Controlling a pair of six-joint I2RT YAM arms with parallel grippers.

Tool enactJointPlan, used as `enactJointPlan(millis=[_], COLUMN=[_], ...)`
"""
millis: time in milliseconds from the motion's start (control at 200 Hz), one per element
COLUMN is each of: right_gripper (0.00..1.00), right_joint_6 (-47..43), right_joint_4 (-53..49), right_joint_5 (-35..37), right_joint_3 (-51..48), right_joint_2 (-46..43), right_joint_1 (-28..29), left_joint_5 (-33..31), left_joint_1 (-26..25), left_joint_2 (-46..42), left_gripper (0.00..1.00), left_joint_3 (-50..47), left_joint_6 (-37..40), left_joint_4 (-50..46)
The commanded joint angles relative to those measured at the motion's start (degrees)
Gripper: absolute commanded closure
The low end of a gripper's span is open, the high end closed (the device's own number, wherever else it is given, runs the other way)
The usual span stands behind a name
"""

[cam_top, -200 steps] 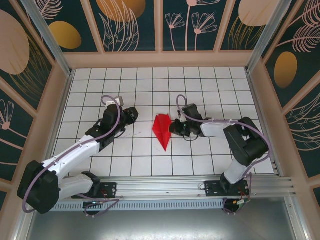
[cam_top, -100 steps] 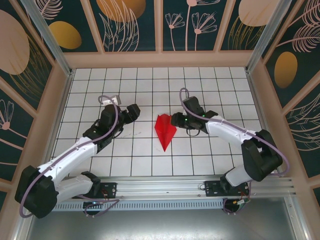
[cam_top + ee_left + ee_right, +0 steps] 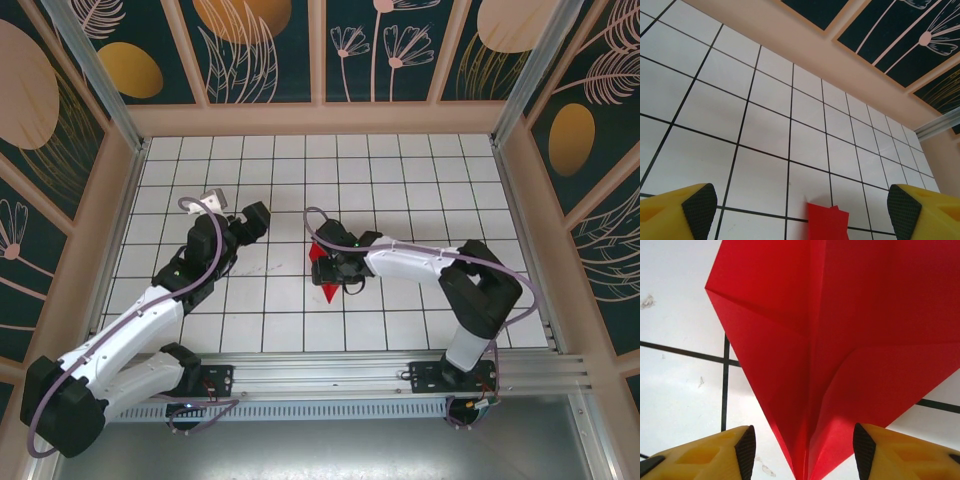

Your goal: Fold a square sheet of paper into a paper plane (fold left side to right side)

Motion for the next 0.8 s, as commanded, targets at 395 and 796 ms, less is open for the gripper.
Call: enactJointPlan(millis=[395,796], right_gripper=[0.75,1.00], right_joint_6=[-0.2,-9.8], right_joint_4=[-3.5,-6.6], right_joint_5=[5.5,4.7], right_joint_3=[5.1,13.4], right_joint_2=[5.9,6.1], right_joint_1=[-0.1,-12.0], left_joint_5=[-1.9,-2.0], left_joint_1=[0.2,0.2], left_joint_2=[-1.5,-3.0], left_gripper=[0.08,0.07], left_joint_3=[-0.6,-1.0], left_joint_6=[0.8,1.4], left_joint_4=[-1.6,-2.4])
